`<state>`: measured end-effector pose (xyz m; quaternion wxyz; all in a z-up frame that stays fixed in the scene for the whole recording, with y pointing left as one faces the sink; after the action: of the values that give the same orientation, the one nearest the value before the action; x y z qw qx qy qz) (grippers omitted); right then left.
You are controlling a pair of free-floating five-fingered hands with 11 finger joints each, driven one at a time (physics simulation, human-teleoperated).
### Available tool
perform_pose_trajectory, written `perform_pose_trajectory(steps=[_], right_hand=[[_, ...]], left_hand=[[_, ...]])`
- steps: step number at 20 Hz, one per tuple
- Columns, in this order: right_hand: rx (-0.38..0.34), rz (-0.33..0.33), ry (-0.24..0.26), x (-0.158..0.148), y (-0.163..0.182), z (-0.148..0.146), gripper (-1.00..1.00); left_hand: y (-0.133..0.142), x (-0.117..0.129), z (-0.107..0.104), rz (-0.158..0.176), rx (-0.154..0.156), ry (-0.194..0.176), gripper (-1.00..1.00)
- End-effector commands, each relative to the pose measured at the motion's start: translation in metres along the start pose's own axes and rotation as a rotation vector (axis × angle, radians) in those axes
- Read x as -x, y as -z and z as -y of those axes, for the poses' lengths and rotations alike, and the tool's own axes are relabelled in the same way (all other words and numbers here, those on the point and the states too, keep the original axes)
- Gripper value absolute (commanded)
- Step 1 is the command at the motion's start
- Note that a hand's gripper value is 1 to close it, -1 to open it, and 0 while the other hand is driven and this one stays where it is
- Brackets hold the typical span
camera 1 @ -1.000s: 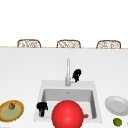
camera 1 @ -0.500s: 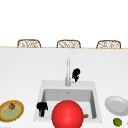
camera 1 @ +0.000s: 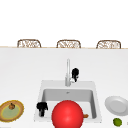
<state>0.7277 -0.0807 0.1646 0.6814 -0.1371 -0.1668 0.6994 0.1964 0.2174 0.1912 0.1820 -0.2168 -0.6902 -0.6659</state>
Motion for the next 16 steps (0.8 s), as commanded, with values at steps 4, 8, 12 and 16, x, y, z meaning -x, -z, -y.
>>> perform_pose_trajectory(steps=[4, 8, 12, 16], right_hand=[[-0.020, -0.078, -0.036, -0.033, -0.022, 0.011, 1.00], [-0.003, -0.139, -0.064, -0.038, -0.023, 0.012, 1.00], [0.017, -0.202, -0.091, -0.049, -0.025, 0.015, 1.00], [-0.012, -0.337, -0.182, -0.058, -0.003, 0.004, 1.00]], left_hand=[[0.000, 0.000, 0.000, 0.000, 0.000, 0.000, 0.00], [0.000, 0.000, 0.000, 0.000, 0.000, 0.000, 0.00], [0.000, 0.000, 0.000, 0.000, 0.000, 0.000, 0.00], [0.000, 0.000, 0.000, 0.000, 0.000, 0.000, 0.00]])
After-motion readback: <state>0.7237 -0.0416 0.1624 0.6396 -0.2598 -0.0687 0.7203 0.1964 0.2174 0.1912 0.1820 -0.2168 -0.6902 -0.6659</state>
